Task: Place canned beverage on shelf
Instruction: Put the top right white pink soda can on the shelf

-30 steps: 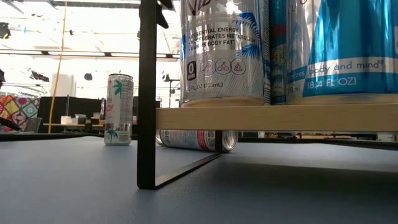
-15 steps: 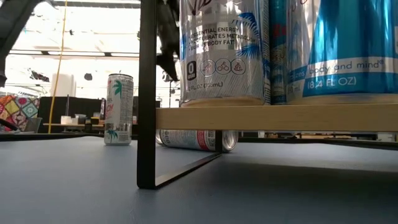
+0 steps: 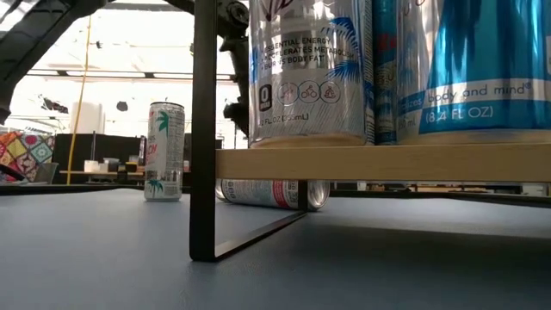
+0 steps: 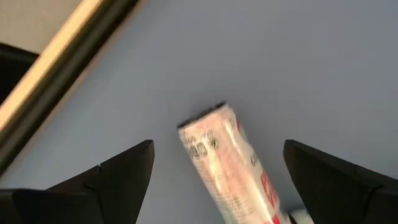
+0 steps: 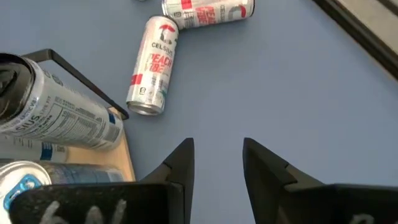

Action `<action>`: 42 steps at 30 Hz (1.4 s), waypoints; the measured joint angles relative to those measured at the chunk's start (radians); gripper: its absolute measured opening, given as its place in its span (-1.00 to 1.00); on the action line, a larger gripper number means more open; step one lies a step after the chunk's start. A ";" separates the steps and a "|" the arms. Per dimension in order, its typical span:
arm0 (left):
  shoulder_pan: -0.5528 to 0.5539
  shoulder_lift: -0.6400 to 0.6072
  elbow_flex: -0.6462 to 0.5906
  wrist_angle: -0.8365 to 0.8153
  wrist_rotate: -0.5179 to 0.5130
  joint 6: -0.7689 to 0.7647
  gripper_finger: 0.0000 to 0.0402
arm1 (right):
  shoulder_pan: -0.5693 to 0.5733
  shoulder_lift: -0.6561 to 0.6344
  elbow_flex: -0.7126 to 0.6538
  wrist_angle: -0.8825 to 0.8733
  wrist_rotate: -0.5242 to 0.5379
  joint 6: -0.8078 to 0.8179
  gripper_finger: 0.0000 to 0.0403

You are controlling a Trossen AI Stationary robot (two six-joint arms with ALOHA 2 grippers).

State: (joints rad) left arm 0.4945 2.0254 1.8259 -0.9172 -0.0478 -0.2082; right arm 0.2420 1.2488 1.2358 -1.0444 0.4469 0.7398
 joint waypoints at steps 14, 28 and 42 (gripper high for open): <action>-0.025 0.029 -0.156 0.108 -0.018 -0.094 0.71 | 0.046 0.001 -0.030 -0.024 0.000 0.099 -0.40; -0.045 0.029 -0.332 0.202 0.060 -0.175 0.61 | 0.047 0.001 -0.030 -0.022 0.000 0.101 -0.40; -0.077 0.027 -0.322 0.222 0.100 -0.147 0.17 | 0.047 -0.004 -0.029 0.027 0.007 0.025 -0.40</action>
State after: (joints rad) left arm 0.4176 2.0520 1.5036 -0.6952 0.0521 -0.3553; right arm 0.2886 1.2451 1.2065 -1.0171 0.4538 0.7647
